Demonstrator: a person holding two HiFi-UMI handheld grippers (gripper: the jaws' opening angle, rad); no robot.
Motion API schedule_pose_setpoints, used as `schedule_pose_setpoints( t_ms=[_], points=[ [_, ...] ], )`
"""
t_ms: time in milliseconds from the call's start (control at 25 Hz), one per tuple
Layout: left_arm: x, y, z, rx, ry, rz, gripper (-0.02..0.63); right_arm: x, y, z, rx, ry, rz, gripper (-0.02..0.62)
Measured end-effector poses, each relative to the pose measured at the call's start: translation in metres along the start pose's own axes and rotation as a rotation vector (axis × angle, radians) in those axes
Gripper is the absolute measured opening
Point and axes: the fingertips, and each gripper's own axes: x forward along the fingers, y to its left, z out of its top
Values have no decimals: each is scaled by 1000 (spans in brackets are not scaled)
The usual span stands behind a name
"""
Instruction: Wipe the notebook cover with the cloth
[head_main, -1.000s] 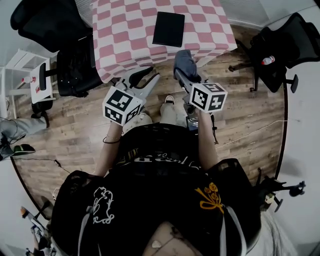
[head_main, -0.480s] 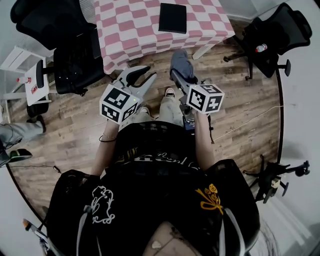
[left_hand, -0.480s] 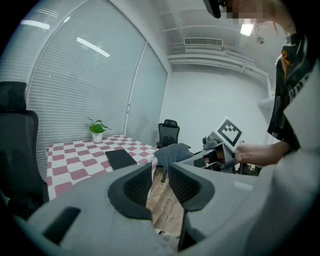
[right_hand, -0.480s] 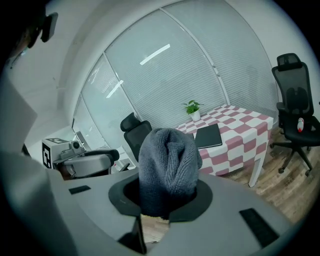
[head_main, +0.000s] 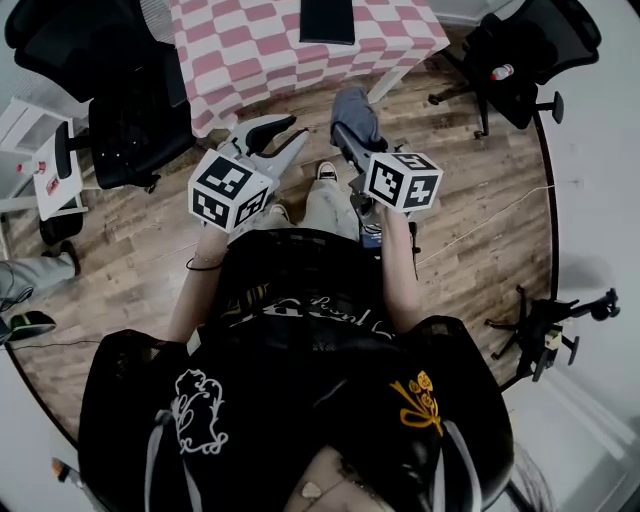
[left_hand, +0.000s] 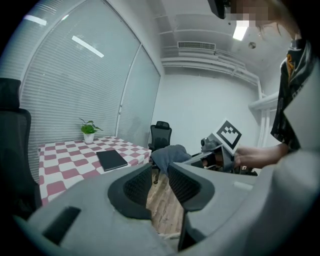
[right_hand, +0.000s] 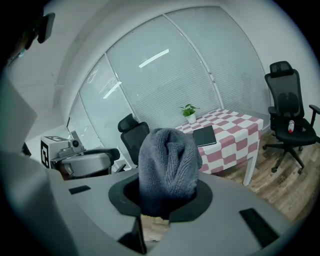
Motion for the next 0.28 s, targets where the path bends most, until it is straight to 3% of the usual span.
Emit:
schedule_pose_setpoints(
  t_ms=[280],
  points=[
    [5, -2, 9, 27, -26, -13, 114, 2, 3, 1, -25, -2, 5, 74]
  ],
)
